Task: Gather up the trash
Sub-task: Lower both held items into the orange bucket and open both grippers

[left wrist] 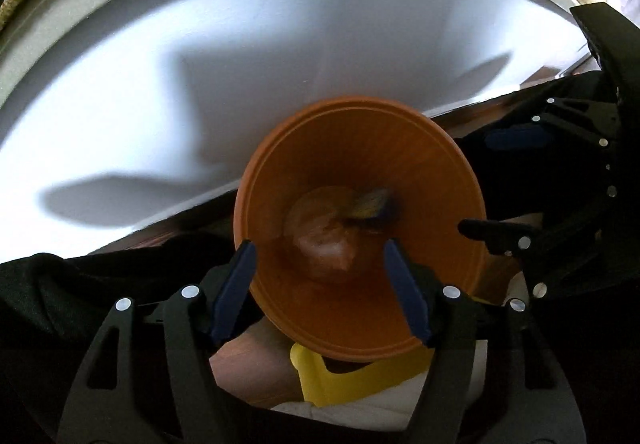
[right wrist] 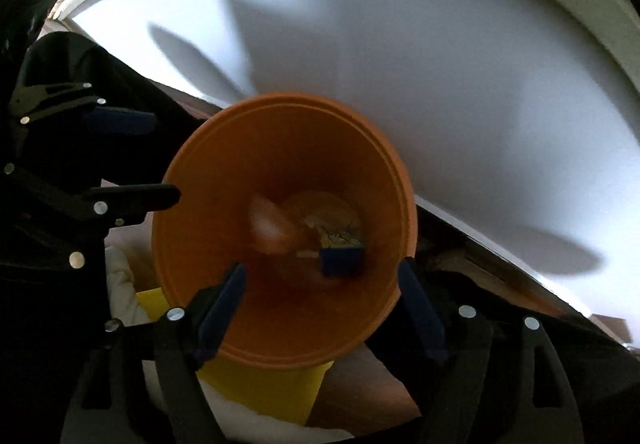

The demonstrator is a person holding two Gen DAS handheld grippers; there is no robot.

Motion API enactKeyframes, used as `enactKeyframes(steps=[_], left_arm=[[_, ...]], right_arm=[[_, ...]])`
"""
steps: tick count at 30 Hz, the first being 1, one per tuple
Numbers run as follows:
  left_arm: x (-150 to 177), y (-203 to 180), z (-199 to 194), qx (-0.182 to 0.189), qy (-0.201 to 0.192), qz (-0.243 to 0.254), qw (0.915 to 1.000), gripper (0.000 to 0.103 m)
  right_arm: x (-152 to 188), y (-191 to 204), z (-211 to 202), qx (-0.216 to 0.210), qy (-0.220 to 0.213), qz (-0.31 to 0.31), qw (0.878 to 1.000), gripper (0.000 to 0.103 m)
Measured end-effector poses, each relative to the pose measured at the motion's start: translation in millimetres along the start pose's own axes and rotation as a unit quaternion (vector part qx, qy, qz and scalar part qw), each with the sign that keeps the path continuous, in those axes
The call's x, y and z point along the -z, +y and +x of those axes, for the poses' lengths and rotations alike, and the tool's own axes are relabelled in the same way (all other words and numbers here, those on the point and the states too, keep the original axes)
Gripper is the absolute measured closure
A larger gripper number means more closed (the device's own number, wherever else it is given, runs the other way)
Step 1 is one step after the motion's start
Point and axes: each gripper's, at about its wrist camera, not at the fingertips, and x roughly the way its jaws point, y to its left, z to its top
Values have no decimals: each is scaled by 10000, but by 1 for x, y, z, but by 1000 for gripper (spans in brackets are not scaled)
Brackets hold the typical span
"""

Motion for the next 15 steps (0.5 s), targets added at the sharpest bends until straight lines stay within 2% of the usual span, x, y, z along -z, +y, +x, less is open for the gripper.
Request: enactKeyframes(steps=[3,6,8,10,12,15], left_arm=[[5,4,-7,9,-119,-23,9999,38],[8,-1,-29,-1,-305,16,9995,38],[8,-3,-52,45,-586,71,9982,38],[6,-5,-88,152,-1032,160,9944,38],[-1,-8,-119,67,-1542,298,9876,36],[-20,-6,-164,-222,-2252,422,9732,21]], right_arm=[[0,-7,-9,118,-159,1,9998,26],[6,-12,-35,192,-424,-8,9989,26],[11,-18,-64,207,-700,-53,9973,26],[15,-22,-92,239,-1015,-92,9945,26],[17,-26,-118,278,-1360,-93,9903,26],[16,-36,-159,324,-1950,63,9802,26]])
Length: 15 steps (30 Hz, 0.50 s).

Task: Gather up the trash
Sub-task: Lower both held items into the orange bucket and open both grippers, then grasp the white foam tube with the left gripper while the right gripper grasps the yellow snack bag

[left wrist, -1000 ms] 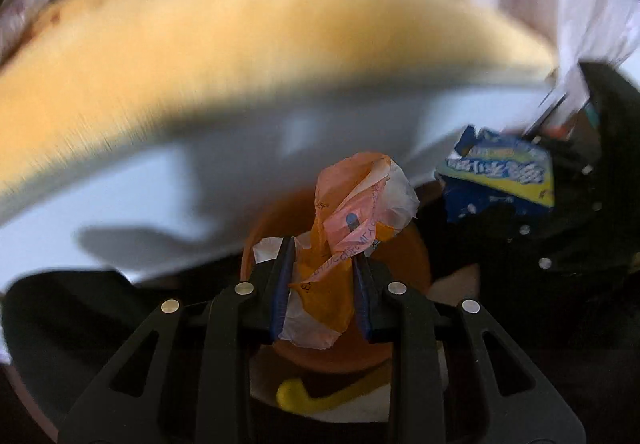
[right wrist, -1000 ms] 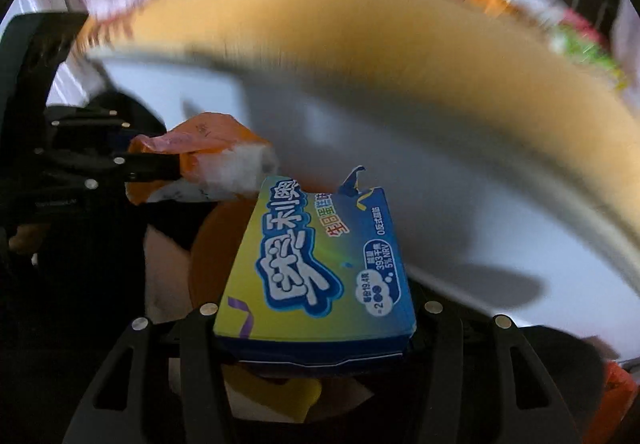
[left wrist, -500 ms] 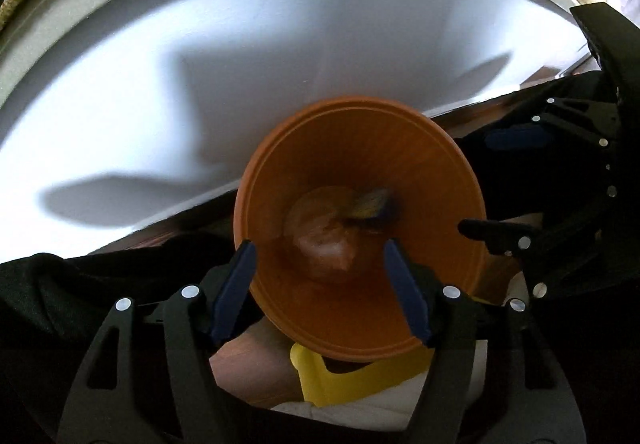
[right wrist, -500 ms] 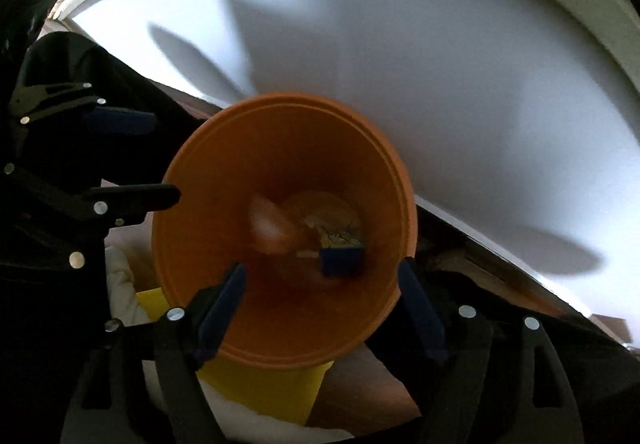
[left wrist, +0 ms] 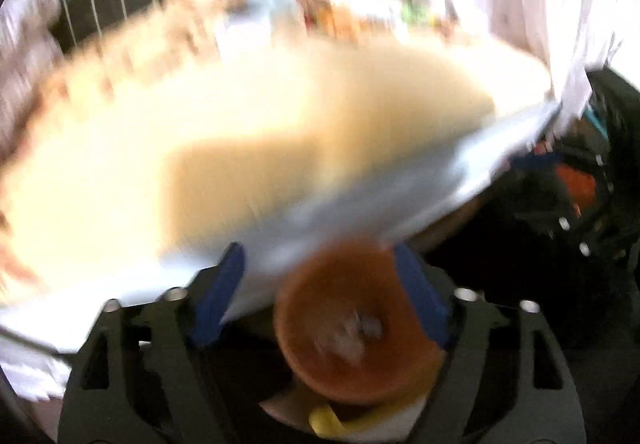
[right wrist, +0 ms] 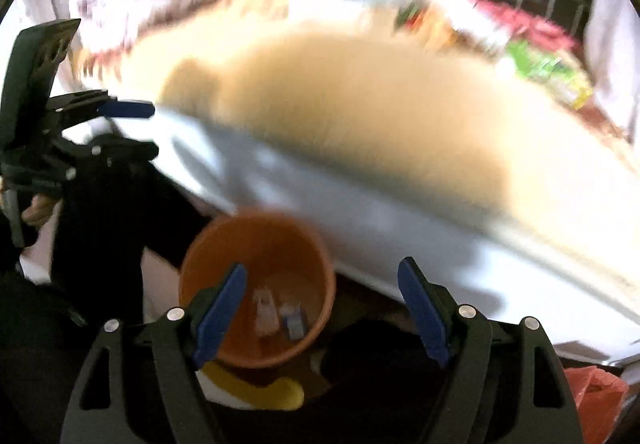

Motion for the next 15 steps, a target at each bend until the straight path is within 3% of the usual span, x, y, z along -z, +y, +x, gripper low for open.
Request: enactKeyframes(steps=[2,5,9,15], left_arm=[[-37,10,-10,-326,-419,92,9985,20],[-82,21,4,-711,-642,150,9953,20],[-135,41,49,-896,-465,45,9949,20],[-157,41,92,-933,-253,179,9952,20]], right_arm=[[-11,-7,-18,-9,-405,166,9990,26],[-26,-16,-40,22,-923,338,9952,24],[-44,-30,-51,64,-1287,502,9904,22],[-83,-67,-36,299,-1529,584,9861,21]])
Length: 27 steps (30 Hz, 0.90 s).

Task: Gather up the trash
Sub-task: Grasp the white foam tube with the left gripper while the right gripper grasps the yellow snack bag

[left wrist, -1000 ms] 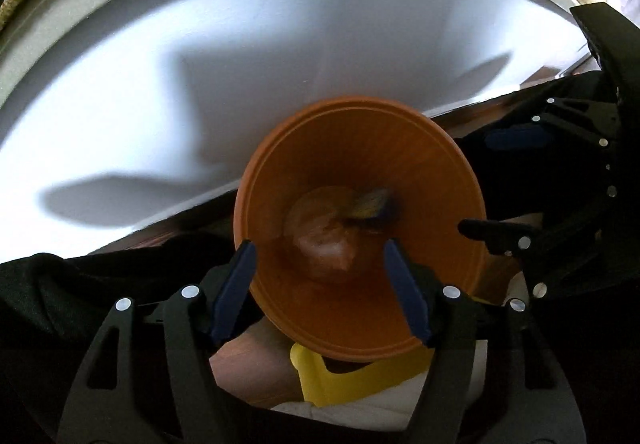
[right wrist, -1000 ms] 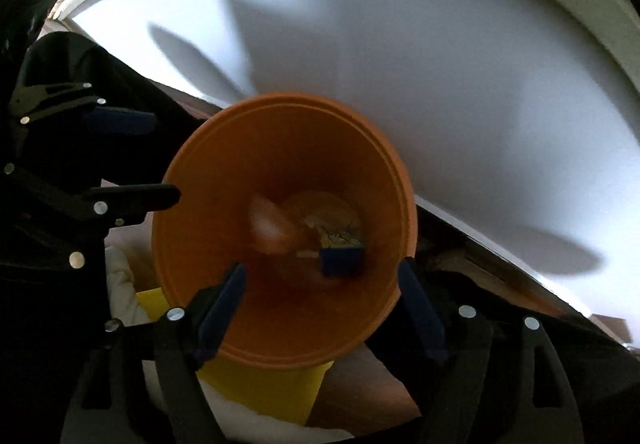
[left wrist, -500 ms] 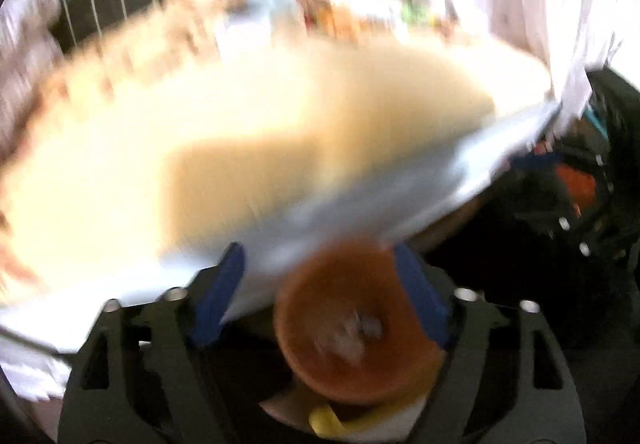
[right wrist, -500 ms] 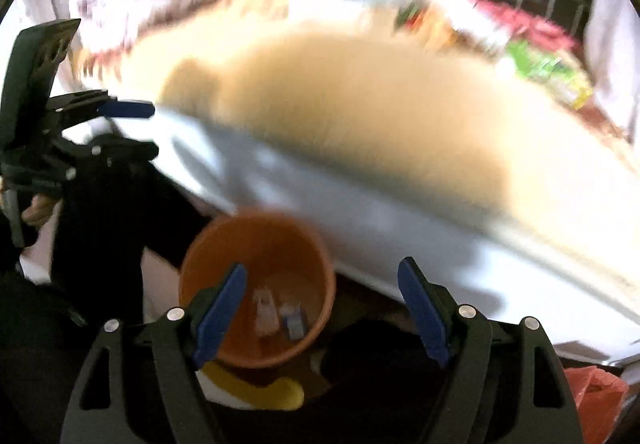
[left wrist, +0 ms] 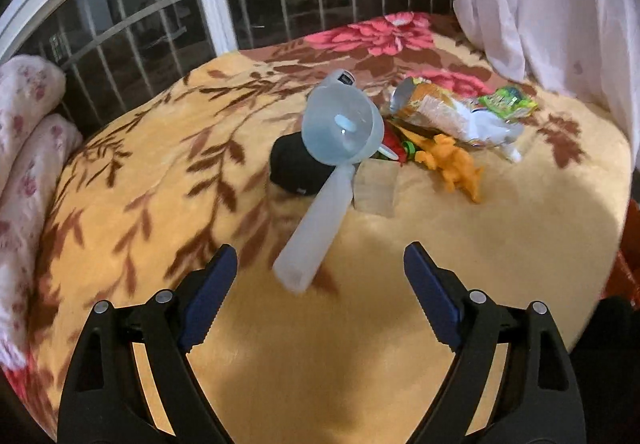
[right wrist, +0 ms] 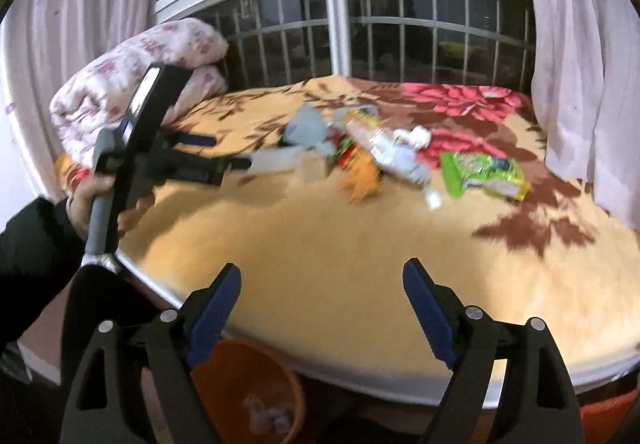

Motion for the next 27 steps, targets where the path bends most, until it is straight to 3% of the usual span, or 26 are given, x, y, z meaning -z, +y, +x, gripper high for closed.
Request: enactKeyframes(steps=[6,8,10,13,16,22,27], left_arm=[[-14,4,41,65,256,-135,9996,21],[-16,9,51,82,282,-267,9992,35],[-17,16,67,240,563,-456,9971,65],[-14,24,77,448,606,-736,9944,71],[-8,24,65,327,396,-812,9954,80],[29,22,27,-55,116,-1228,9924,86],[38,37,33,180,-7,-1631,9864,86]], right_arm=[[-27,-30,28,165,-86,295,9994,21],[-29,-35,36,142,-107,395,9991,21],[-29,-38,44,89,-70,479,9988,21],[-31,-39,55,122,29,444,9989,21],[-38,-39,63,144,38,407,9991,21],[-66,-41,87,294,56,-15,9996,21],[-92,-45,121,349,131,-479,9982,21]])
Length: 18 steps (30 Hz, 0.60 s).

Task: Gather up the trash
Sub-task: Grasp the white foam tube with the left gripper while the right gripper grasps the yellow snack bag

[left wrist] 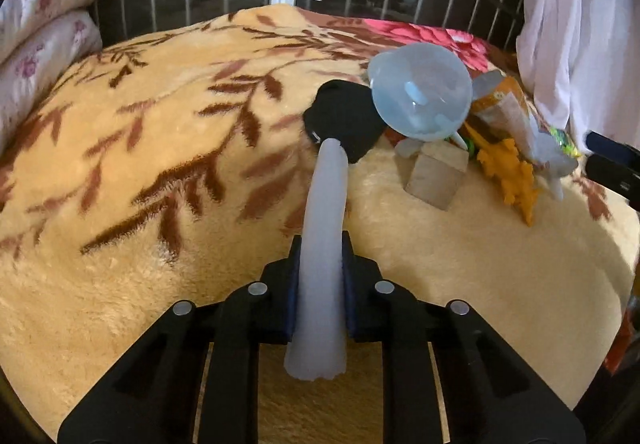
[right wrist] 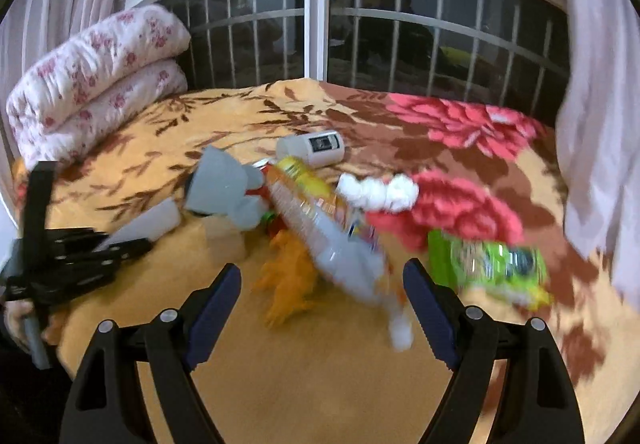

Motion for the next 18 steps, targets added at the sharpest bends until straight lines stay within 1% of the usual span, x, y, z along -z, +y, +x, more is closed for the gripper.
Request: enactKeyframes(steps=[1,4,6,8,9,10,11,12,14,18], left_arm=[[-1,-2,1,-57,-17,30,10000,86],[2,-11,1,-289,-83,243,9993,86],[2,-11,1,-307,-85,252,9992,86],[3,-10,2,-223,-77,181,9996,86],[3,-9,2,-186,-75,142,9997,86],[3,-8,2,-160,-77,128,9998,86],[3,-8,2,-157,-85,129,9998,86],[4,-8,2,-160,-92,132,9997,86],[4,-8,2,-152,-94,132,9998,86],[4,-9,2,-153,-96,128,9998,86]], right_arm=[[-7,-2,14,-21,93,-120,9999,19],[-18,-5,46,-46,305,-230,9993,19],[-25,-4,63,-92,417,-249,9988,19],[-32,-5,79,-158,534,-217,9982,19],[-34,-6,83,-187,557,-187,9981,21],[-36,-9,88,-264,598,-111,9978,27],[-38,-13,92,-364,648,-22,9972,31],[-39,-16,95,-458,699,81,9965,40],[-39,-20,102,-507,777,238,9954,42],[-38,-20,100,-442,714,287,9961,49]])
